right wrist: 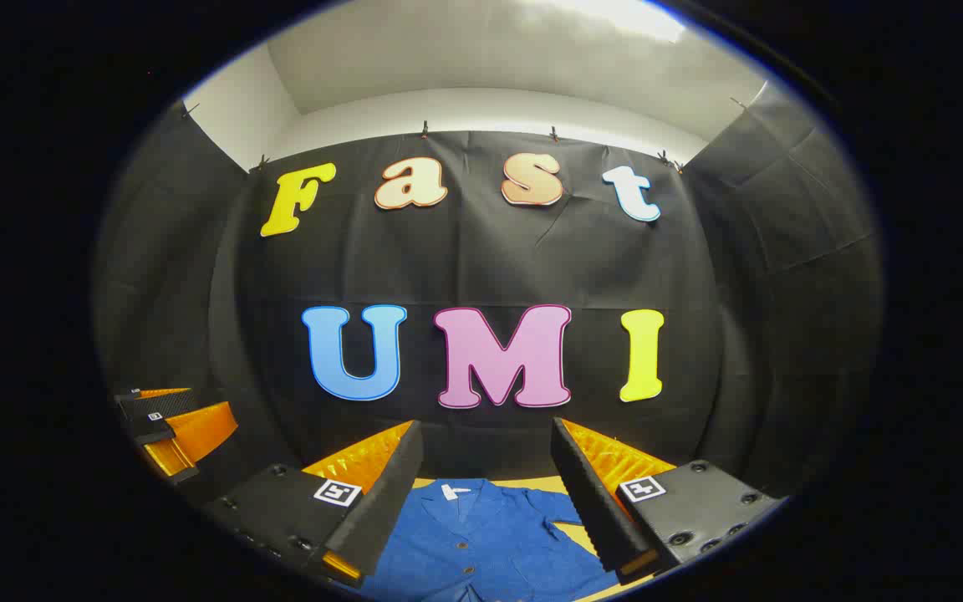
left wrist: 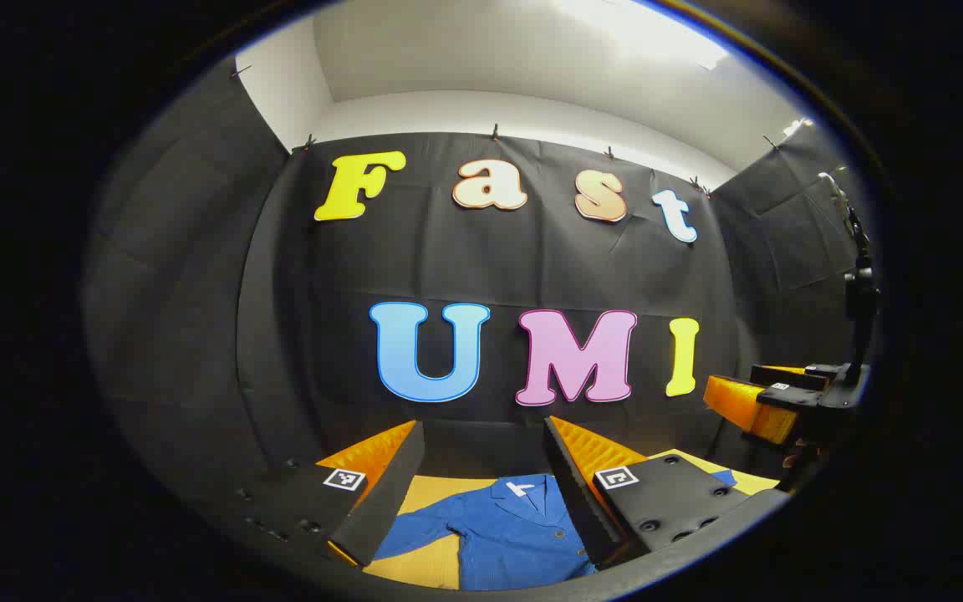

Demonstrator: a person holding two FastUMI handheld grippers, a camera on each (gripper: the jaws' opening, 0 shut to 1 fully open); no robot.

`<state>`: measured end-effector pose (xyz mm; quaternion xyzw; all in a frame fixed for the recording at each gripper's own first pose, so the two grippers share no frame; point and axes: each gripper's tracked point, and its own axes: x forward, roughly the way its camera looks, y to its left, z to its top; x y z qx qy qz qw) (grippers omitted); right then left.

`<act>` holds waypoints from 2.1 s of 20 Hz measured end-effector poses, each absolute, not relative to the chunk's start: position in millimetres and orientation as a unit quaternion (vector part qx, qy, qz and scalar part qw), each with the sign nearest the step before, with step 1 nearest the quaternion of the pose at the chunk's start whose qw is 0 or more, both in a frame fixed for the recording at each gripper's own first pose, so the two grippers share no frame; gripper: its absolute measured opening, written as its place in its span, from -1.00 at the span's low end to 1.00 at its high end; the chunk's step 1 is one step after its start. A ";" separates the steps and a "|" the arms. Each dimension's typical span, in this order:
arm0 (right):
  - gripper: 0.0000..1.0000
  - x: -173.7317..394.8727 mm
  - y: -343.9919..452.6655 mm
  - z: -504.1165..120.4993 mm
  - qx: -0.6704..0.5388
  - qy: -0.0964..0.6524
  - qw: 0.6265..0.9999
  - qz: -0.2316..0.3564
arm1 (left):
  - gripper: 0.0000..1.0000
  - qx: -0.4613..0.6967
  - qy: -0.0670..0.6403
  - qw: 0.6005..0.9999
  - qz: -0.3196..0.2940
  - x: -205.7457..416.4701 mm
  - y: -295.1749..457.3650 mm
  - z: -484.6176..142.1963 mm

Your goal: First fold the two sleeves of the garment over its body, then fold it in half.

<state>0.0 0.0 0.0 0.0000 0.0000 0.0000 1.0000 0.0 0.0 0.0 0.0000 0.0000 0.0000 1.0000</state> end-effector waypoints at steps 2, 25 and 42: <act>0.92 -5.0 -5.1 -1.3 -0.001 -0.001 1.000 -0.001 | 0.63 0.011 -0.007 1.000 0.003 -1.2 -3.5 3.7; 0.92 -48.0 -59.8 -26.3 -0.006 0.044 0.999 -0.029 | 0.64 -0.010 0.028 1.000 -0.003 -32.3 -36.6 -21.8; 0.93 -21.1 -12.6 -43.3 -0.013 0.077 0.996 0.039 | 0.64 -0.009 0.034 0.999 0.020 -37.4 -15.5 -37.2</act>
